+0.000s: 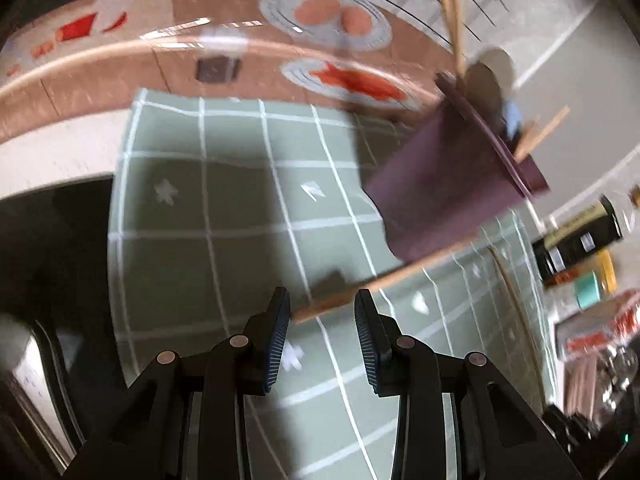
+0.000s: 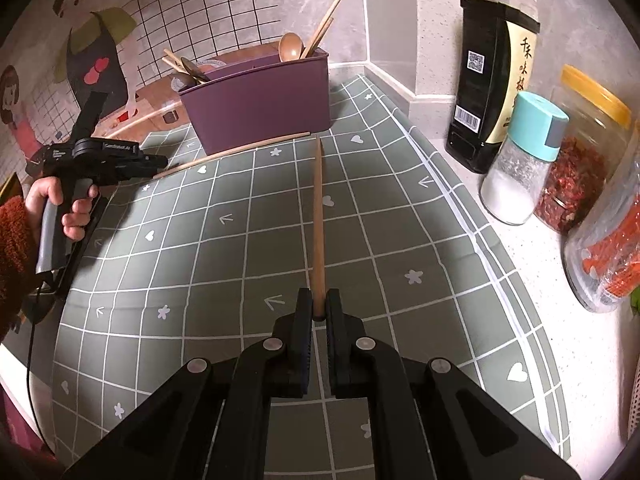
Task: Organize utensils
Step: 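Grasp another wooden chopstick with the left gripper while the right holds its chopstick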
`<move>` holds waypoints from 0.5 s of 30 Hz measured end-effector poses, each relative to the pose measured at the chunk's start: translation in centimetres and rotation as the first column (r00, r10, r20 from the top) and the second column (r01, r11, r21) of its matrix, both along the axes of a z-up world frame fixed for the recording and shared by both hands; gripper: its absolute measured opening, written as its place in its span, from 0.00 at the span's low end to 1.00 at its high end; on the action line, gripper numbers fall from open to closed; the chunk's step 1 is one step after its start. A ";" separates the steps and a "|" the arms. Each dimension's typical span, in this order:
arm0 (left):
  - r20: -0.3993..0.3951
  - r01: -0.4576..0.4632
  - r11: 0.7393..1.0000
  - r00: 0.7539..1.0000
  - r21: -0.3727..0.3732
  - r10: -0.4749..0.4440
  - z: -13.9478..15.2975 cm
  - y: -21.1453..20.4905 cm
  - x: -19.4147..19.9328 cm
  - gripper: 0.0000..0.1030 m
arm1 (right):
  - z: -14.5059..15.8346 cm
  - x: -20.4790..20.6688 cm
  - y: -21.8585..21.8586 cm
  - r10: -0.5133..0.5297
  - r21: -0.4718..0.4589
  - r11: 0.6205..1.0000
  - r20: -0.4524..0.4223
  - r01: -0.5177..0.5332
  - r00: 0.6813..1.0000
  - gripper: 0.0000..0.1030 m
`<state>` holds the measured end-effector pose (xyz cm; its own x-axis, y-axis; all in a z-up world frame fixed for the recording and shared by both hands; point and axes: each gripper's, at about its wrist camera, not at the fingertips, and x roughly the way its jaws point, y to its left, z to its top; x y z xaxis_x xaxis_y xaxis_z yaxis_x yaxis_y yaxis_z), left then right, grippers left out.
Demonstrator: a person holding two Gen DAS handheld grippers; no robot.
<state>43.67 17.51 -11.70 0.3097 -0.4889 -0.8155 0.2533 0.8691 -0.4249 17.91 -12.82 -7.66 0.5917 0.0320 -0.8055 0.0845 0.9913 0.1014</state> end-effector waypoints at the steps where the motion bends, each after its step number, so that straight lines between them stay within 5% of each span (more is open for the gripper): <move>1: 0.003 0.022 1.000 1.000 0.011 -0.022 0.1 -0.2 -0.6 0.33 | 0.0 0.0 -0.1 -0.002 0.003 1.000 0.001 0.002 1.000 0.06; 11: 0.122 0.141 0.969 0.978 0.201 -0.168 0.6 -4.8 -5.6 0.31 | 0.3 -0.1 0.1 0.013 0.017 1.000 0.026 -0.013 1.000 0.06; 15: 0.151 0.127 0.962 0.974 0.243 -0.167 0.3 -6.5 -6.1 0.12 | 0.5 -0.2 0.1 0.016 0.012 1.000 0.031 -0.017 0.999 0.06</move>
<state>37.60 11.02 -11.44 0.3913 -0.3446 -0.8533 0.4366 0.8858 -0.1575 17.69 -12.70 -7.19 0.6160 0.0515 -0.7860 0.0646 0.9912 0.1156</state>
